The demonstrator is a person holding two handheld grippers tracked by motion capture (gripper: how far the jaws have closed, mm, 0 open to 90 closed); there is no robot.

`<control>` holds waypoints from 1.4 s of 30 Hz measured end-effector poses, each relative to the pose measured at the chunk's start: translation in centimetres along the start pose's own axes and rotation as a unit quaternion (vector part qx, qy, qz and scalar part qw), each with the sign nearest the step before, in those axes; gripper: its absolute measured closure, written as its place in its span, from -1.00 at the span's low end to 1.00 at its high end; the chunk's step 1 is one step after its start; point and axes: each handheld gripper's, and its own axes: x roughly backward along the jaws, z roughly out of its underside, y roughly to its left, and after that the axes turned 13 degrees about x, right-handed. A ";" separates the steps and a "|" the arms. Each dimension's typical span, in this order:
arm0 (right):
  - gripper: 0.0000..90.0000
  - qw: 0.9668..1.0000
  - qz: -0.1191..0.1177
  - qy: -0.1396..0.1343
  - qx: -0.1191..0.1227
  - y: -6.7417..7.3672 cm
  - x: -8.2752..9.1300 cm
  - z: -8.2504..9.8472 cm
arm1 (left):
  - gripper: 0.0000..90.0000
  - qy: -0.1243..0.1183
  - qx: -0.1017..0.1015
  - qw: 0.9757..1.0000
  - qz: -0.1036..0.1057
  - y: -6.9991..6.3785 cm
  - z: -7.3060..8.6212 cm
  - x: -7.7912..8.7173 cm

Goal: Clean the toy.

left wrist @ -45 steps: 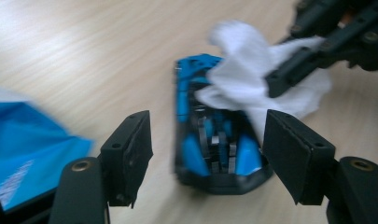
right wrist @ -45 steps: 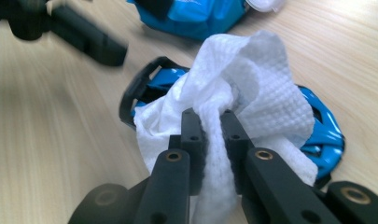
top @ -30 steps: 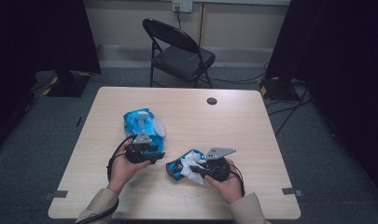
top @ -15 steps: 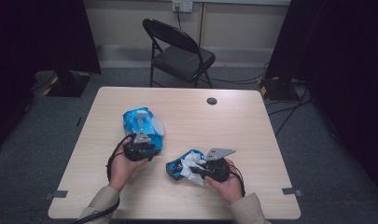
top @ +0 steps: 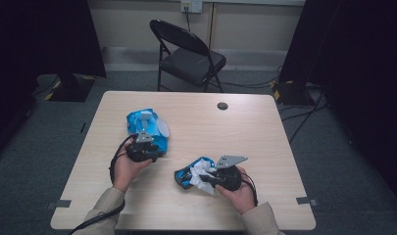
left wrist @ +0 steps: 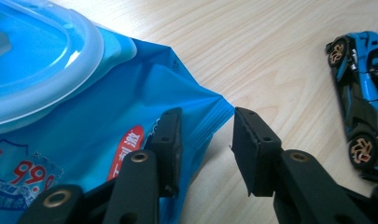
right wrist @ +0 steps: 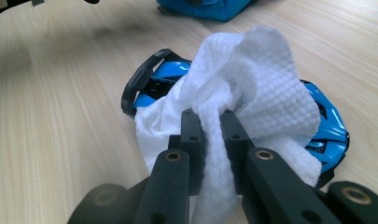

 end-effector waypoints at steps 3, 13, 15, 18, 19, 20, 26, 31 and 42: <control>0.86 1.000 -0.002 -0.002 0.001 0.0 0.0 0.0 | 0.18 0.003 0.003 1.000 0.008 -0.5 0.0 0.4; 0.86 1.000 -0.013 -0.014 0.007 0.5 -0.1 -0.8 | -0.11 0.000 -0.023 0.995 0.095 -4.4 1.9 2.1; 0.86 1.000 -0.016 -0.016 0.005 0.6 -0.1 -1.0 | -0.18 -0.002 -0.030 0.993 0.116 -5.4 2.1 2.4; 0.86 1.000 -0.019 -0.018 0.006 0.7 -0.4 -1.2 | -0.22 0.002 -0.052 0.990 0.132 -6.8 2.1 2.8; 0.86 1.000 -0.021 -0.020 0.006 0.7 -0.5 -1.3 | -0.23 0.000 -0.057 0.989 0.137 -7.2 2.0 2.8; 0.85 0.999 -0.023 -0.022 0.007 0.8 -0.5 -1.4 | -0.24 -0.003 -0.061 0.988 0.142 -7.5 2.0 2.8; 0.85 0.999 -0.030 -0.024 0.009 1.1 -0.9 -1.5 | -0.17 0.001 -0.079 0.984 0.160 -8.6 2.0 2.1; 0.85 0.999 -0.035 -0.026 0.012 1.1 -1.1 -1.5 | -0.03 0.009 -0.086 0.982 0.167 -8.6 2.2 1.5; 0.83 0.998 -0.050 -0.039 0.021 1.6 -1.3 -2.1 | 0.79 0.036 -0.089 0.978 0.187 -8.3 2.0 1.9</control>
